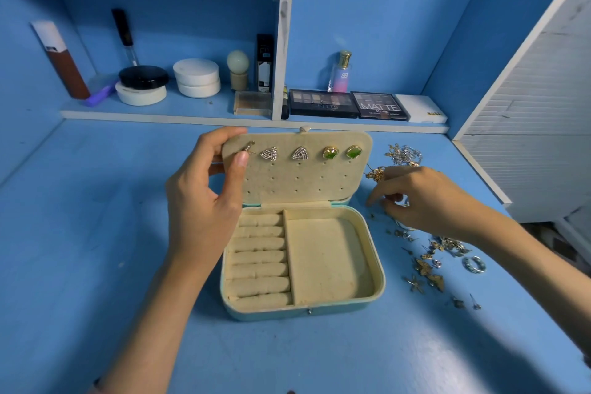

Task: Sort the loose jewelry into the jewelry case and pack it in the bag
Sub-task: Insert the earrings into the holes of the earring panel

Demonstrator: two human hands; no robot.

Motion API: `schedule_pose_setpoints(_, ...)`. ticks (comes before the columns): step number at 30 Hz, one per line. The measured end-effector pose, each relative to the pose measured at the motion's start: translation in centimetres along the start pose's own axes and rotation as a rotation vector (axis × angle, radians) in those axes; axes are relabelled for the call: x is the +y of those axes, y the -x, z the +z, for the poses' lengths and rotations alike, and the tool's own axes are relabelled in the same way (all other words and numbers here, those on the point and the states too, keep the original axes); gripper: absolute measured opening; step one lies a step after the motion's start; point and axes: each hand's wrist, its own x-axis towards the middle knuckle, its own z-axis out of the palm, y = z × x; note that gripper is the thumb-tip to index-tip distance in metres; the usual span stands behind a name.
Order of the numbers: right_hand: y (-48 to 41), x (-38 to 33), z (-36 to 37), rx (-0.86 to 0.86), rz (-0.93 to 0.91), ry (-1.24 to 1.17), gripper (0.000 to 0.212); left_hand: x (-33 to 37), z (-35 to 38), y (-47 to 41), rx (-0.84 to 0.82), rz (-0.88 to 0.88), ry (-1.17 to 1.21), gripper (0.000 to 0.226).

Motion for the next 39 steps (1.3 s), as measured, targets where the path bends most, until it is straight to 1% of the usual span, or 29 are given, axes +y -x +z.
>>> schedule_pose_setpoints(4, -0.4, -0.1, 0.1, -0.022, 0.006, 0.015, 0.034, -0.1, 0.0, 0.0, 0.001, 0.012, -0.011, 0.021)
schedule_pose_setpoints(7, -0.4, 0.0, 0.1, -0.029, 0.016, 0.026, 0.033, -0.1, 0.0, 0.0, 0.003, 0.012, -0.007, 0.021)
schedule_pose_setpoints(11, -0.1, 0.4, 0.0, 0.013, 0.0, 0.002, 0.03, -0.2, 0.0, 0.0, 0.006, 0.018, -0.009, 0.023)
schedule_pose_setpoints(16, 0.1, 0.7, 0.1, -0.004, 0.013, -0.012, 0.028, -0.1, -0.1, 0.0, 0.003, 0.014, -0.009, 0.024)
schedule_pose_setpoints(23, 0.3, 1.2, -0.1, -0.05, 0.022, 0.024, 0.02, -0.2, 0.0, 0.0, 0.002, 0.018, -0.014, 0.022)
schedule_pose_setpoints(29, 0.2, 1.2, 0.1, -0.034, 0.0, 0.025, 0.01, -0.2, 0.0, 0.0, 0.01, 0.009, -0.011, 0.022)
schedule_pose_setpoints(35, -0.1, 0.9, 0.2, -0.018, -0.019, 0.02, 0.014, -0.1, -0.1, 0.0, 0.003, 0.011, -0.01, 0.021)
schedule_pose_setpoints(39, 0.0, 0.6, 0.1, -0.015, -0.074, -0.007, 0.014, -0.2, 0.0, 0.0, 0.007, 0.01, -0.008, 0.021)
